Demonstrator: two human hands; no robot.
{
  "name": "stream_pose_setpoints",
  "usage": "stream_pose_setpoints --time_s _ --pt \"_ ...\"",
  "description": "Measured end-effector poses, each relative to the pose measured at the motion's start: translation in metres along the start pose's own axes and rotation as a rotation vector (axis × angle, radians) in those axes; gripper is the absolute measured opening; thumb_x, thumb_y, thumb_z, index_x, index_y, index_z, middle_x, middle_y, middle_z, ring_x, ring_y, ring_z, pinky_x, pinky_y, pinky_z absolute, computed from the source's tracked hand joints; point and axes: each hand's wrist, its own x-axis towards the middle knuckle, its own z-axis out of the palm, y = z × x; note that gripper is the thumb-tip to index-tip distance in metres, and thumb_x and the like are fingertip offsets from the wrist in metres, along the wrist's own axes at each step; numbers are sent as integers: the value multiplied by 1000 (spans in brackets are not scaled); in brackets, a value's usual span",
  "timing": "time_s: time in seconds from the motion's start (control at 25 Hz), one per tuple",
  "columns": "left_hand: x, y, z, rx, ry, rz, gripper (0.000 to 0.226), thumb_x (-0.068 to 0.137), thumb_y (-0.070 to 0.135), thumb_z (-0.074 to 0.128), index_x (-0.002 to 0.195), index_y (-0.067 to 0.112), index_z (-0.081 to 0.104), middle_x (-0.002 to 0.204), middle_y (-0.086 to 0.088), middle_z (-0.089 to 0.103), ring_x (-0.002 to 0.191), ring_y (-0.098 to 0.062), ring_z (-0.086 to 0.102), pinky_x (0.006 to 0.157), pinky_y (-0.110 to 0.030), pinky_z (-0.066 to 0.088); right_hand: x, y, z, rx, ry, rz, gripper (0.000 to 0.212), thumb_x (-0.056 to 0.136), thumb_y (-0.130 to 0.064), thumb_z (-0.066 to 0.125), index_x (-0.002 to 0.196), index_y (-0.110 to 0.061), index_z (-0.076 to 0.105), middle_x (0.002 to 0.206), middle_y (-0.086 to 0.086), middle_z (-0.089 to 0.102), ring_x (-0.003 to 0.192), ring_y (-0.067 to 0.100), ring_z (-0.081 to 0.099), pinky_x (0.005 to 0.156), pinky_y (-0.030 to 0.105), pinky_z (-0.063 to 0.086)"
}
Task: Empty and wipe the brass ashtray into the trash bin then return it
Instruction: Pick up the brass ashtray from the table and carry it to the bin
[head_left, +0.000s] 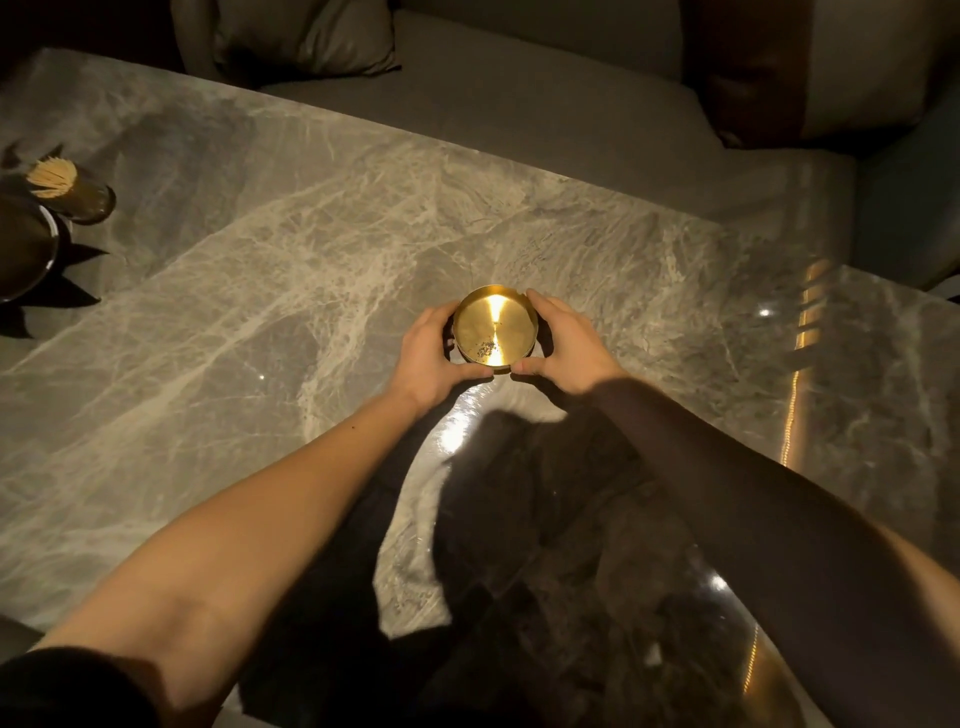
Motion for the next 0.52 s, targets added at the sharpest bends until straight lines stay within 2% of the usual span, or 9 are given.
stream_pose_setpoints --time_s 0.16,0.28,0.36,0.44,0.52 --pt "-14 19 0 -112 12 4 97 55 27 93 139 12 47 127 -1 55 107 -7 57 86 -9 46 -20 1 -17 74 33 -21 99 70 -23 84 150 -10 27 151 8 39 138 22 37 109 21 24" --pt "-26 36 2 -229 41 22 95 57 18 93 139 11 45 120 10 55 99 14 57 84 -1 45 -39 -1 -30 153 84 -10 98 69 -20 85 149 -10 30 149 6 42 132 13 41 104 16 25" --pt "-33 49 6 -273 52 42 91 59 12 91 137 9 46 115 18 54 97 27 53 83 1 43 -55 -3 -38 241 139 7 96 68 -18 86 147 -12 33 147 3 43 124 7 43 102 17 33" --pt "-40 62 11 -296 43 59 90 59 13 91 137 12 46 117 20 54 102 25 52 87 -2 45 -72 0 -43 325 196 29 94 67 -21 87 146 -17 36 143 -1 45 123 8 47 101 23 41" --pt "-48 76 19 -292 17 95 93 58 21 92 139 16 47 123 18 55 110 16 53 96 -8 45 -92 7 -48 364 256 39 93 65 -24 88 144 -20 40 139 -2 47 122 11 50 102 28 45"
